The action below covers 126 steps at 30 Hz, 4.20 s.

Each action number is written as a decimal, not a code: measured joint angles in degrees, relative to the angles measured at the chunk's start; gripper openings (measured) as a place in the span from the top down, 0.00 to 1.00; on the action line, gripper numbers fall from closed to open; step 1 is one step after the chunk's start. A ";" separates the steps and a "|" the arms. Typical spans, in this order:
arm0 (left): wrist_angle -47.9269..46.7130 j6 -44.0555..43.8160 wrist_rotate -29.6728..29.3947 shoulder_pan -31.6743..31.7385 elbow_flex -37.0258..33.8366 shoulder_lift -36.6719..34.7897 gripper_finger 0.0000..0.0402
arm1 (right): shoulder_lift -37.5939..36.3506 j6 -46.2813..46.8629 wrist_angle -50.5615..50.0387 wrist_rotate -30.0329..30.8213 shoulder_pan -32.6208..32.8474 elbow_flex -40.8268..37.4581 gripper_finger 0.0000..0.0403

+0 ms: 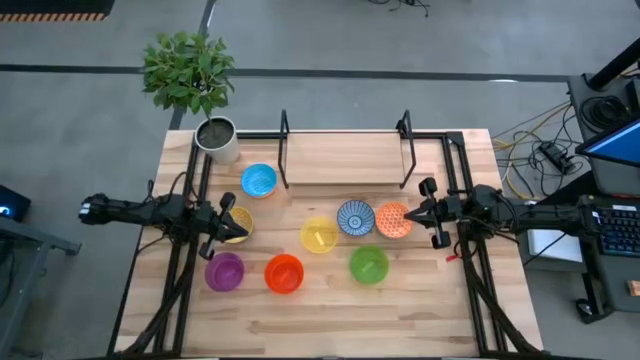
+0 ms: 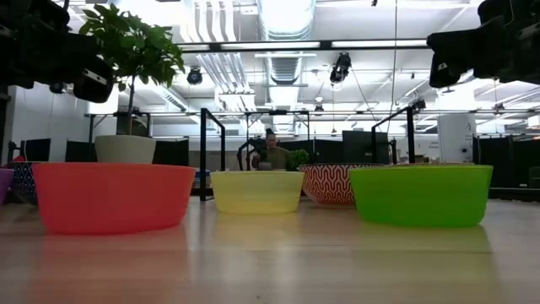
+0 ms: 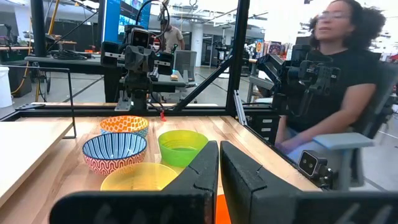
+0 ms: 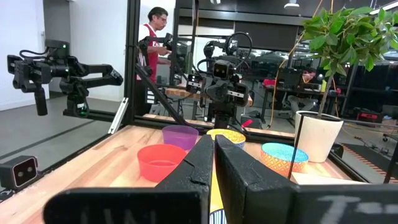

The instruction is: Place and stack bowls onto a shelf

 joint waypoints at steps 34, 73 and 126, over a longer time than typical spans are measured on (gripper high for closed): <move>0.02 0.00 0.00 -0.01 -0.01 0.00 1.00 | 0.00 0.02 0.00 0.00 0.00 -0.02 0.98; 42.59 -11.17 -2.50 -0.41 1.52 25.16 1.00 | 42.90 30.61 -59.16 17.54 7.29 59.16 0.98; 3.78 -2.16 -3.50 -0.43 30.98 36.53 1.00 | 87.66 43.85 -96.97 16.02 9.90 79.32 0.68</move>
